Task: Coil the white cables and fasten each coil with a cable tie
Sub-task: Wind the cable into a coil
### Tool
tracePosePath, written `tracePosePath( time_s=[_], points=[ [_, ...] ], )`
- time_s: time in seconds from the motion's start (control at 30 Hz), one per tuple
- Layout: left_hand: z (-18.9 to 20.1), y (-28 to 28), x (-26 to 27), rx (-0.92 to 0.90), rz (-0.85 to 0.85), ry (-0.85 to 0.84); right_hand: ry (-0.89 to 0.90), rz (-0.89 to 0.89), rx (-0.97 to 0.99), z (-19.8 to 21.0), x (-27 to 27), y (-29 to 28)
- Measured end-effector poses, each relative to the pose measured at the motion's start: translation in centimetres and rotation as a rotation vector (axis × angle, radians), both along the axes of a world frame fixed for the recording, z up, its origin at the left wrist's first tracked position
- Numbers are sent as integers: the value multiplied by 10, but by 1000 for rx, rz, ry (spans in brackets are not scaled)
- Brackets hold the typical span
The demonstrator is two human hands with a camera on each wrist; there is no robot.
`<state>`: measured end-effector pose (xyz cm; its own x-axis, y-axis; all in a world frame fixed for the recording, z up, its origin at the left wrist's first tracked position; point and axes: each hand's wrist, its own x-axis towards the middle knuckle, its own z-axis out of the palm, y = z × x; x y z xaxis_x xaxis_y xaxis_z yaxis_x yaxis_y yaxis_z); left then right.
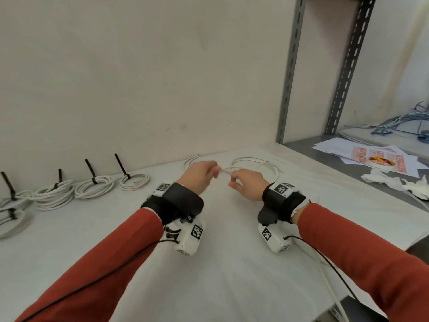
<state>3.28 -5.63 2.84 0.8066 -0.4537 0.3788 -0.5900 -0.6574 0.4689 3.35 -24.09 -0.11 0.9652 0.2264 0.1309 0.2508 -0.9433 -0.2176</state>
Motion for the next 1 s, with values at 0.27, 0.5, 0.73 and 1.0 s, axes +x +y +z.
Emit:
tracePosePath(
  time_s=[0.27, 0.5, 0.73, 1.0],
  points=[
    [95, 57, -8, -517, -51, -195, -52, 71, 421, 19, 13, 10],
    [139, 89, -32, -840, -138, -189, -39, 247, 526, 1, 18, 55],
    [172, 151, -54, -1211, -110, -211, -71, 381, 879, 61, 5, 84],
    [188, 246, -85, -1339, 10, -249, -144, 473, 707, 148, -20, 111]
  ],
)
